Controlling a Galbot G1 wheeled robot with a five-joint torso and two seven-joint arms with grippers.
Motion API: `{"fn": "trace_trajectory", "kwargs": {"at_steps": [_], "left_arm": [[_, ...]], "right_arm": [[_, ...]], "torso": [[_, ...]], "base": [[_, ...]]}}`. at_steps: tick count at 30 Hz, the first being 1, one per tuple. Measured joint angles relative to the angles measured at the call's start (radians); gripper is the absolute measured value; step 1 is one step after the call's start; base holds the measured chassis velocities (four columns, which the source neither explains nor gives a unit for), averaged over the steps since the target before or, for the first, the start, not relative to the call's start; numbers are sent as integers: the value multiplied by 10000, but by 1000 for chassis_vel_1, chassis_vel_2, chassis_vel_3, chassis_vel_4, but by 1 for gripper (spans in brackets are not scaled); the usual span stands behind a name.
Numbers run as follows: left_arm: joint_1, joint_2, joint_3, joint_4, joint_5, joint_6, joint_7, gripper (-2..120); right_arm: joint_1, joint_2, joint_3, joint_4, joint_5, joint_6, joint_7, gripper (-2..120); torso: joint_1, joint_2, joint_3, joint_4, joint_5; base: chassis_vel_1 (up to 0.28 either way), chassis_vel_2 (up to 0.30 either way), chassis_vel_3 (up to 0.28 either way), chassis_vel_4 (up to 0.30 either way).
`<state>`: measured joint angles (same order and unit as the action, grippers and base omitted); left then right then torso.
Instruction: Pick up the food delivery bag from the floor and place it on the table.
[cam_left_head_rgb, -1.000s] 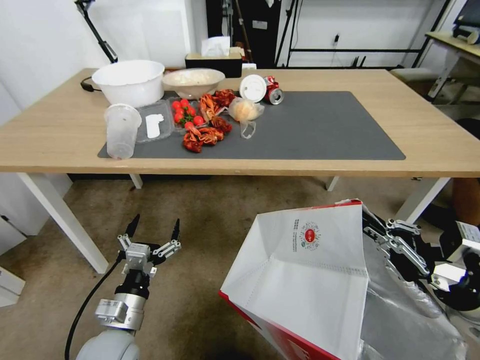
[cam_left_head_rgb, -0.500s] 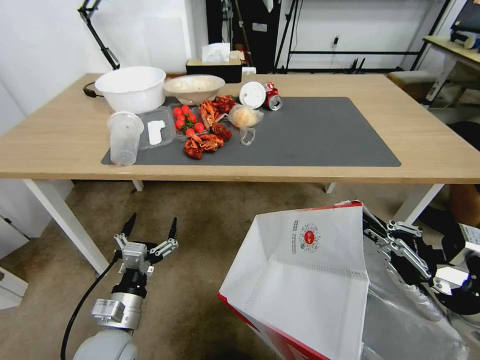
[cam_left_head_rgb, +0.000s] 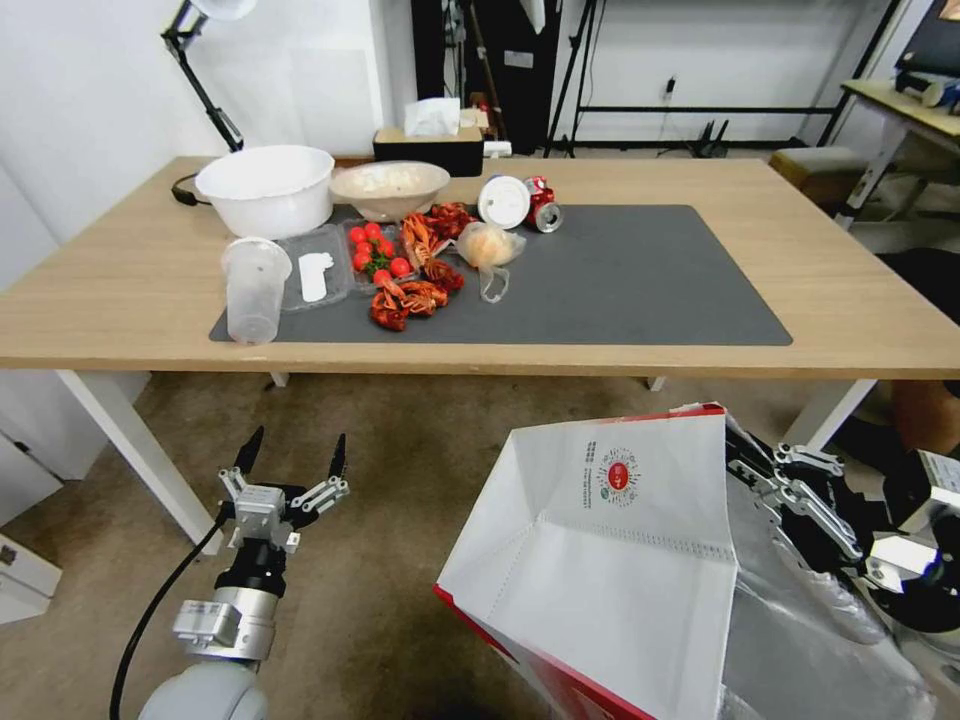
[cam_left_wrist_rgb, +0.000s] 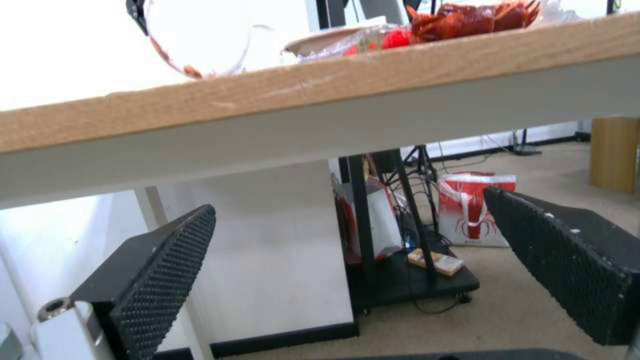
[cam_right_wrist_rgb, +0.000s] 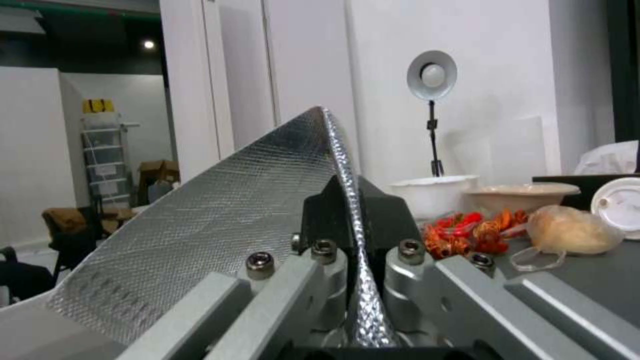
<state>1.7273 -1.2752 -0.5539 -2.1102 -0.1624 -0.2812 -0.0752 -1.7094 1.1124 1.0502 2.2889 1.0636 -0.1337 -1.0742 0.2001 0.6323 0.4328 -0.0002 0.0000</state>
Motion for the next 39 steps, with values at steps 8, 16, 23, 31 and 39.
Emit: {"fn": "trace_trajectory", "kwargs": {"at_steps": [8,16,23,31,39], "left_arm": [[41,-64,42,-40,43,-13,0,100],[48,-80,39,-90,58,-17,1,100],[89,-89,-5,-155,59,-19,3,100],[185,-66,-42,-168,70,-120,10,100],[239,-83,-19,-167,120,-215,18,100]], "right_arm": [[-23,54,-18,-21,-15,41,-52,0],[-34,69,-14,-48,-15,74,-78,0],[-52,109,-10,-42,-43,87,-85,0],[-230,230,80,62,-39,236,-148,0],[-404,350,95,325,-43,281,-142,0]], "torso": [[158,378,220,1,0],[294,718,427,0,0],[412,1022,609,0,0],[553,1356,802,-2,0],[693,1695,1006,1,-1]], "base": [[0,0,0,0],[0,0,0,0],[0,0,0,0],[0,0,0,0],[0,0,0,0]]}}
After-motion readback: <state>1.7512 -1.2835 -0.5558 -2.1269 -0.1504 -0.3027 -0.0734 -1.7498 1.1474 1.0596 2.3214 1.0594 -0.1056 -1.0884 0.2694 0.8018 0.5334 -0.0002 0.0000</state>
